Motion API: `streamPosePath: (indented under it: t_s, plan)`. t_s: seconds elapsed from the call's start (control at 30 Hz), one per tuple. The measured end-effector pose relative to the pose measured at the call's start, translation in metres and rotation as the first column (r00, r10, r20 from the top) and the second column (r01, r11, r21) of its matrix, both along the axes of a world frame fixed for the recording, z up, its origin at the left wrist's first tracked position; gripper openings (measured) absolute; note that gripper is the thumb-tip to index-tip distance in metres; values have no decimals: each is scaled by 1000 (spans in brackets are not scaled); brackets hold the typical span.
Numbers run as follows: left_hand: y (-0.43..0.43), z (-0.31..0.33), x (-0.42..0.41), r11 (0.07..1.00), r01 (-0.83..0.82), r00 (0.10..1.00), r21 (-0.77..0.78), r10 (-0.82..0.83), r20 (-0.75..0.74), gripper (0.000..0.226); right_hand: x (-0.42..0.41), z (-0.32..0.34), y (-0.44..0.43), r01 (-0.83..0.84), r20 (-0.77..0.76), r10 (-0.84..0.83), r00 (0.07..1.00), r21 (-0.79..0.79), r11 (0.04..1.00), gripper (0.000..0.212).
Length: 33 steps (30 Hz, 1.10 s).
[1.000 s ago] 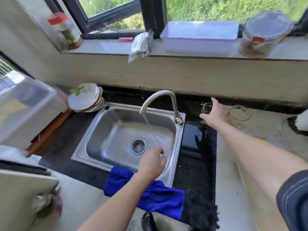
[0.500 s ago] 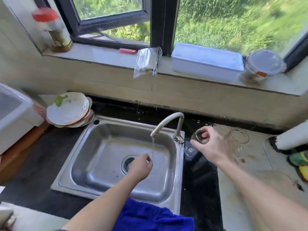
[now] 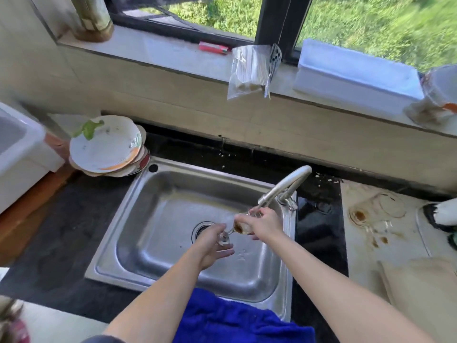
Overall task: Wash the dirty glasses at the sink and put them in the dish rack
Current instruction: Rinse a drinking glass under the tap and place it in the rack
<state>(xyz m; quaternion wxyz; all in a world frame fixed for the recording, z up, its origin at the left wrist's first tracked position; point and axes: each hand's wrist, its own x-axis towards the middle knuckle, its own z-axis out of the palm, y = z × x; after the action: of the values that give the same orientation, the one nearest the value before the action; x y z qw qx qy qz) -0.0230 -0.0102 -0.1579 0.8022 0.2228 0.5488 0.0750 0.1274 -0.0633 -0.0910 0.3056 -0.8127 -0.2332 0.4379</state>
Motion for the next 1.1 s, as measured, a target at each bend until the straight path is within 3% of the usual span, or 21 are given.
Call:
streamPosePath:
  t_s: [0.17, 0.3, 0.37, 0.53, 0.67, 0.83, 0.97, 1.03, 1.1]
  plan:
    - [-2, -11, -1, 987, -157, 987, 16, 157, 42, 26, 8, 3, 7, -36, -109, 33, 994, -29, 999, 46]
    - [2, -5, -1, 1000, -14, 997, 5, 14, -76, 6, 13, 6, 9, -270, -67, 272, 960, 38, 962, 56]
    - [4, -4, 0, 999, 45, 993, 0, -44, -112, 15, 13, 8, 13, -335, -92, 342, 935, 85, 938, 56]
    - [9, 3, 7, 974, -221, 975, 57, 220, 27, 16, 13, 11, 21, -147, -126, 157, 979, 87, 985, 47]
    - [12, 10, 10, 996, -39, 998, 81, 43, -52, 6, 22, 10, 17, -385, -22, 393, 919, 153, 910, 58]
    - [18, 12, 12, 984, -167, 984, 54, 163, 70, 16, 29, 7, 8, -236, 3, 238, 971, 140, 962, 50]
    - [13, 11, 10, 998, 42, 999, 37, -42, 8, 10, 33, 13, 2, -443, 106, 431, 896, 166, 881, 56]
    - [9, 9, 10, 995, 96, 995, 33, -95, -29, 15, 33, 14, 3, -399, 82, 391, 917, 185, 898, 52]
    - [7, 9, 15, 998, -8, 1000, 63, 9, -12, 12, 29, 16, 4, -292, 44, 289, 956, 165, 942, 46]
